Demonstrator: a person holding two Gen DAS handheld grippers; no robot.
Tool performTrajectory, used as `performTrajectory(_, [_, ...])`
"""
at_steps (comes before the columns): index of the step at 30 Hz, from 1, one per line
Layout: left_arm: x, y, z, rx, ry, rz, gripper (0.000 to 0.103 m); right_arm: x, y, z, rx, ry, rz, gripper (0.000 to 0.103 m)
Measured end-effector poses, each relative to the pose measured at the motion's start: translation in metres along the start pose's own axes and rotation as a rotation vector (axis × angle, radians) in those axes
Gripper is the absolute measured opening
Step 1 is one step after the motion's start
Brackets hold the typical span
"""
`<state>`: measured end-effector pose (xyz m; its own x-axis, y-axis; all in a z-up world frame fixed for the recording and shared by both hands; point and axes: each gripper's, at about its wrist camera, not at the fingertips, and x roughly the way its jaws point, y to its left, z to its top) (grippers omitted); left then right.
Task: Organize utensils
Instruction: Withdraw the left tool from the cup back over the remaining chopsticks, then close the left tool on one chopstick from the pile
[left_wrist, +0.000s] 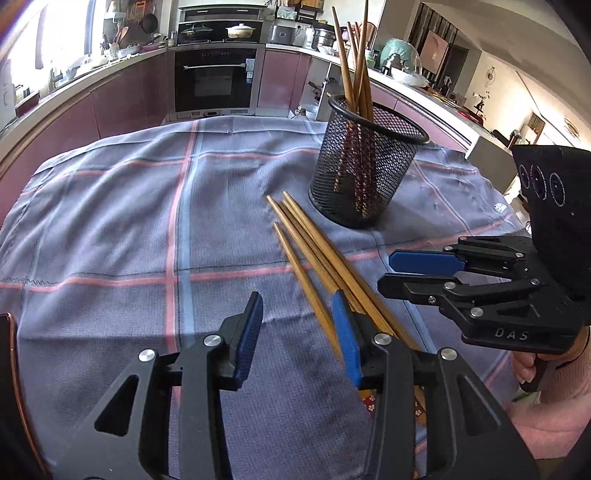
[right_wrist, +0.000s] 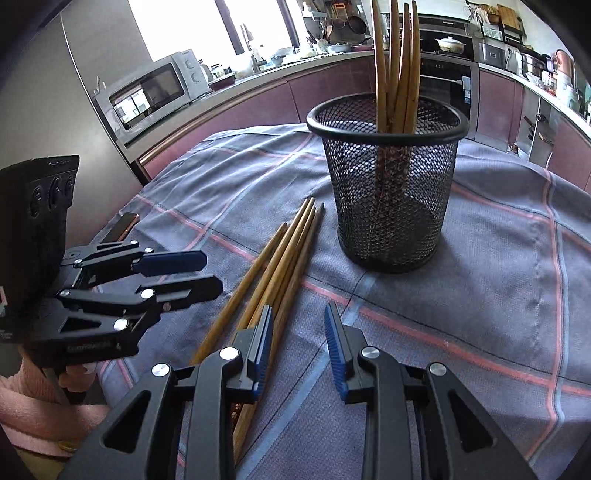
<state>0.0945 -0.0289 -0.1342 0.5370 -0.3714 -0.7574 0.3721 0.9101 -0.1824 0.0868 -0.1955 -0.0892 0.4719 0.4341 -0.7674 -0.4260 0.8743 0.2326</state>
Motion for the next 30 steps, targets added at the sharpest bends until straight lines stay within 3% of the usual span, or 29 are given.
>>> performTrajectory(19, [0.01, -0.011, -0.006, 0.035, 0.049, 0.008, 0.035, 0.01, 0.006, 0.0, -0.025, 0.015, -0.047, 0.026])
performTrajectory(26, [0.01, -0.005, -0.003, 0.029, 0.06, 0.022, 0.024, 0.01, 0.006, 0.0, -0.031, 0.021, -0.069, 0.026])
performTrajectory(30, [0.01, -0.003, -0.003, 0.026, 0.064, 0.017, 0.023, 0.013, 0.009, 0.002, -0.04, 0.024, -0.083, 0.025])
